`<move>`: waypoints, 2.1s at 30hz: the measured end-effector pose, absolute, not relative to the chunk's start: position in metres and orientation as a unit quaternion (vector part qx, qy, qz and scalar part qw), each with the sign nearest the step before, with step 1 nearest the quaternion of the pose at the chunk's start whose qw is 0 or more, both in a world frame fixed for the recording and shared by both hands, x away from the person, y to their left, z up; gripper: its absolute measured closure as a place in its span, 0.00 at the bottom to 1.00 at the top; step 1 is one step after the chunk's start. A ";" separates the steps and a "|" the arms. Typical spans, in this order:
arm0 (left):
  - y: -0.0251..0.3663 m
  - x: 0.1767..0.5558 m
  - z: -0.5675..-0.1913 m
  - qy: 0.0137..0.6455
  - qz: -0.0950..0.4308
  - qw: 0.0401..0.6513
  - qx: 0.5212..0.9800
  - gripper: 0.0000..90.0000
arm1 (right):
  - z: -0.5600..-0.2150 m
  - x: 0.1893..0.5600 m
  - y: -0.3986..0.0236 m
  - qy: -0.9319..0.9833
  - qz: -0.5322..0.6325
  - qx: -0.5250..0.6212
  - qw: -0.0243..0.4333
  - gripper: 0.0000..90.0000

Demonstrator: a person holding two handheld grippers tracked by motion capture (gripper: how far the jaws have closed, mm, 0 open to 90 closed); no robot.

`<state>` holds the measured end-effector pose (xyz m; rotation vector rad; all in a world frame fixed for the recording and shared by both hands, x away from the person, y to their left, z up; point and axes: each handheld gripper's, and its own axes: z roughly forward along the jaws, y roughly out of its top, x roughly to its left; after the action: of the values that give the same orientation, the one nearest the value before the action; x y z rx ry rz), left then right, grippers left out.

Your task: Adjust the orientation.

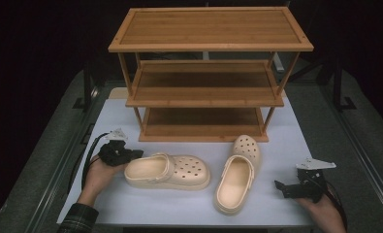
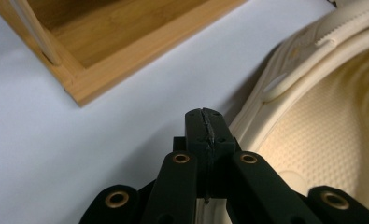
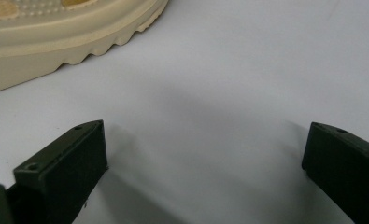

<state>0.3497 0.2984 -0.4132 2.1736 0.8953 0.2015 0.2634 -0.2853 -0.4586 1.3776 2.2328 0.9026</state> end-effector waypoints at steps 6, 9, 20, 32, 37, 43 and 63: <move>0.306 0.329 -0.412 0.349 0.078 0.377 0.854 1.00 | -0.459 0.263 -0.285 0.791 0.320 0.488 0.182 0.00; 0.309 0.319 -0.412 0.350 0.078 0.381 0.852 1.00 | -0.459 0.263 -0.285 0.791 0.320 0.488 0.182 0.00; 0.318 0.275 -0.413 0.345 0.072 0.388 0.852 1.00 | -0.458 0.264 -0.285 0.792 0.319 0.489 0.182 0.00; 0.319 0.263 -0.412 0.344 0.069 0.397 0.848 1.00 | -0.458 0.264 -0.285 0.792 0.318 0.489 0.182 0.00; 0.323 0.265 -0.407 0.344 0.078 0.413 0.840 0.87 | -0.458 0.264 -0.285 0.792 0.318 0.489 0.182 0.00; 0.318 0.265 -0.396 0.331 0.084 0.436 0.833 0.74 | -0.458 0.264 -0.285 0.792 0.318 0.488 0.182 0.00; 0.256 0.285 -0.397 0.264 0.075 0.431 0.859 0.61 | -0.459 0.264 -0.285 0.792 0.319 0.488 0.183 0.00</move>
<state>0.2853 0.2555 -0.3967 2.1430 0.6592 0.1877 0.2636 -0.2852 -0.4586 1.3779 2.2337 0.8990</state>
